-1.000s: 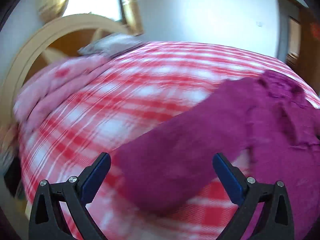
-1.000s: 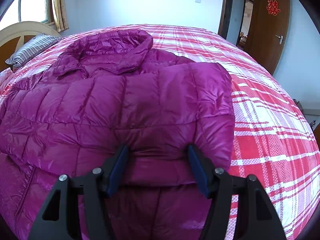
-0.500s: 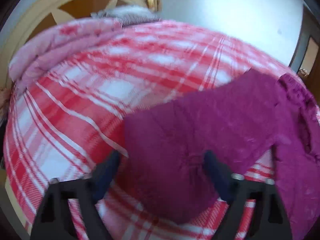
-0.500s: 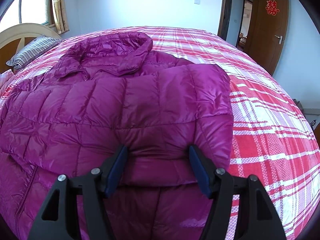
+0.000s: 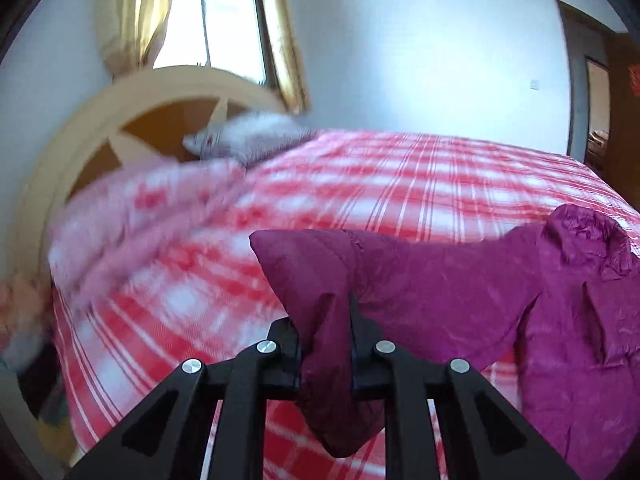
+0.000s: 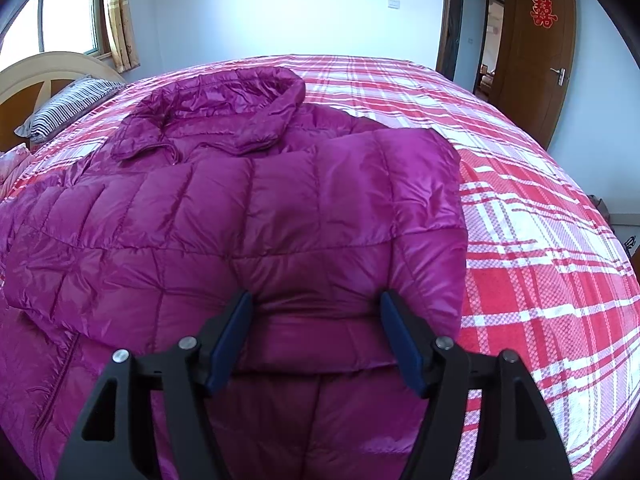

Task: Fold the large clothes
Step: 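Lift the sleeve with the left gripper and fold it across the jacket body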

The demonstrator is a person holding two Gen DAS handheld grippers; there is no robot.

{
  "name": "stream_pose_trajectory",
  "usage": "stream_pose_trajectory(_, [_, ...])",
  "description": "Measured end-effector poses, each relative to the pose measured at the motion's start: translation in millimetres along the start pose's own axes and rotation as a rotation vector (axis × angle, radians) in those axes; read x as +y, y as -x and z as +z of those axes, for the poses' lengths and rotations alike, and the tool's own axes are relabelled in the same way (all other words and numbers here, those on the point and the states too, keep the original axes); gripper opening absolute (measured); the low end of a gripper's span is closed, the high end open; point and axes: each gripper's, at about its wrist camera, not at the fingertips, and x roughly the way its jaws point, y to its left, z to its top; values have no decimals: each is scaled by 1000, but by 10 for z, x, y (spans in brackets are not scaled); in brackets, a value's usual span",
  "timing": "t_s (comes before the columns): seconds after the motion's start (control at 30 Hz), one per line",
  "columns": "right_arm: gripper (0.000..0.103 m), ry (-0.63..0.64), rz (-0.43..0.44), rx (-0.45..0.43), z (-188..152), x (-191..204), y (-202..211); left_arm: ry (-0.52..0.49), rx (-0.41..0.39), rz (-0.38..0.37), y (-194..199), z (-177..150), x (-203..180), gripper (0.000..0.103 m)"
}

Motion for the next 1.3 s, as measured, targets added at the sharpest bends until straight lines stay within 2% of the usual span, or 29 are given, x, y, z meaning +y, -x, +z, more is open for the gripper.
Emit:
stream_pose_trajectory(0.13, [71,0,0,0,0,0,1,-39,-76,-37,214,264,-223,16])
stream_pose_trajectory(0.33, [71,-1,1,0,-2,1,3,-106,-189,-167,701,613,-814,16])
stream_pose_trajectory(0.6, [72,-9,14,-4,-1,-8,22,-224,-238,-296,1021,755,-1641,16])
stream_pose_trajectory(0.93, [75,-23,43,-10,-11,-44,35,-328,-178,-408,966,473,-2480,16])
stream_pose_trajectory(1.3, [75,-29,51,-15,-11,-49,33,-409,-57,-486,577,-32,-3335,16])
